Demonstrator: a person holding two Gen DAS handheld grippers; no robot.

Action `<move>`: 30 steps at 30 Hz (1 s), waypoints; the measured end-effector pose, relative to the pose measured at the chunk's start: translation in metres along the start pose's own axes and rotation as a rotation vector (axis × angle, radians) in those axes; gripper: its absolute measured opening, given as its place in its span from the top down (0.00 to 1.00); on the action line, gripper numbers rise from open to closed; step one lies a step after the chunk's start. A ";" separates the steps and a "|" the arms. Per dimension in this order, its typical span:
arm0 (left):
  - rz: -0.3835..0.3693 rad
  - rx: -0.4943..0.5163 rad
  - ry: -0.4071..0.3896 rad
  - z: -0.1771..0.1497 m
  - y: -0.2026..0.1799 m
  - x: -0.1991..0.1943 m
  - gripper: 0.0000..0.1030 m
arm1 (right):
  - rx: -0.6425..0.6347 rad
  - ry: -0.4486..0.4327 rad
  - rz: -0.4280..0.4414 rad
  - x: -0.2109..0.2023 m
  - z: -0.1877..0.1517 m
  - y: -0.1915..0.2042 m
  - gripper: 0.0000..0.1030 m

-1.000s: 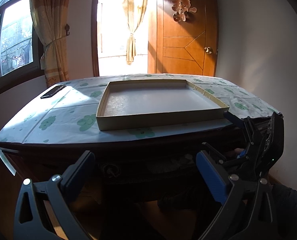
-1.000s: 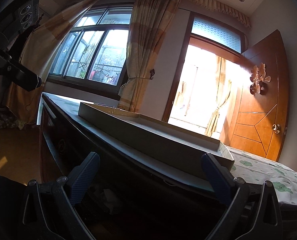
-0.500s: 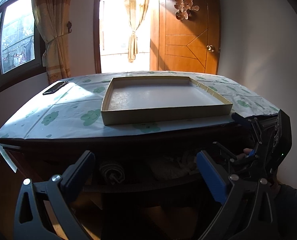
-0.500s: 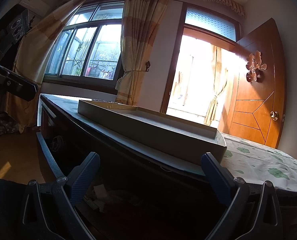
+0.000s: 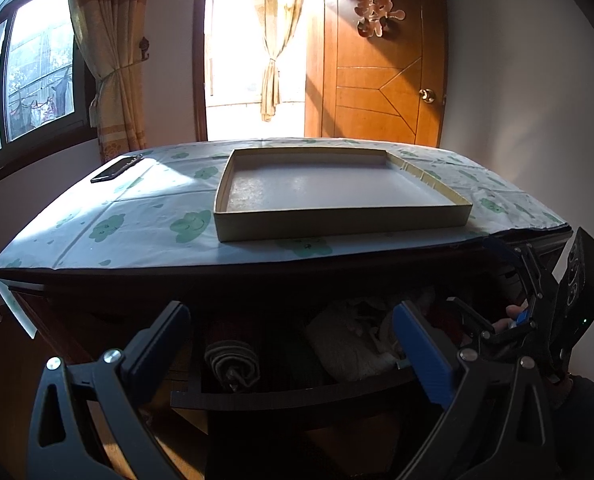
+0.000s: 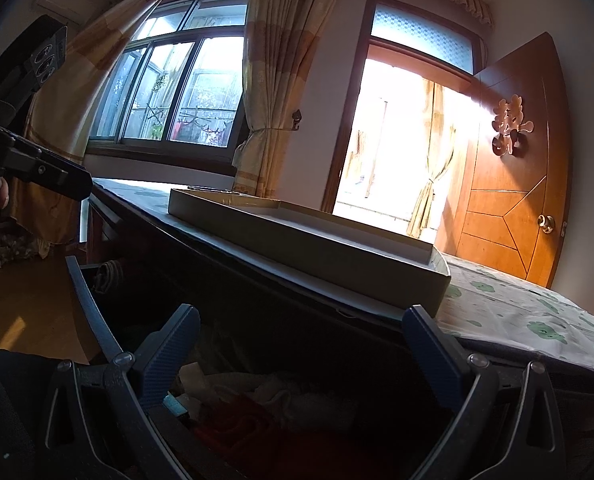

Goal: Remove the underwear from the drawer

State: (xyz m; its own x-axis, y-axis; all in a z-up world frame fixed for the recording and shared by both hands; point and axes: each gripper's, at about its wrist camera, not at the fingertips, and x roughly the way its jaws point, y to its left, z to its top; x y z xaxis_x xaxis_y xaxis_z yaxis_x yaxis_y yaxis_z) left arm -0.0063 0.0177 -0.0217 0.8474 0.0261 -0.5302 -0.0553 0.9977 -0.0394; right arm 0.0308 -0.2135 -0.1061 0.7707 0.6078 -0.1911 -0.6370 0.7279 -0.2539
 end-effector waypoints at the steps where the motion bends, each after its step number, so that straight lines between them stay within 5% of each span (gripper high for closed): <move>1: 0.000 0.000 0.001 0.000 0.000 0.000 0.00 | 0.002 0.002 0.001 -0.001 0.000 0.000 0.01; 30: -0.004 -0.015 0.019 -0.008 0.010 -0.002 0.00 | 0.049 0.085 0.013 -0.026 0.001 0.014 0.01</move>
State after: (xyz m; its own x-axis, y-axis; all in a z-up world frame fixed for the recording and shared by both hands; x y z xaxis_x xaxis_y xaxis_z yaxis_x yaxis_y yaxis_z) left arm -0.0127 0.0269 -0.0280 0.8377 0.0210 -0.5458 -0.0604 0.9967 -0.0544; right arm 0.0019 -0.2180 -0.1035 0.7594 0.5900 -0.2741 -0.6455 0.7359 -0.2044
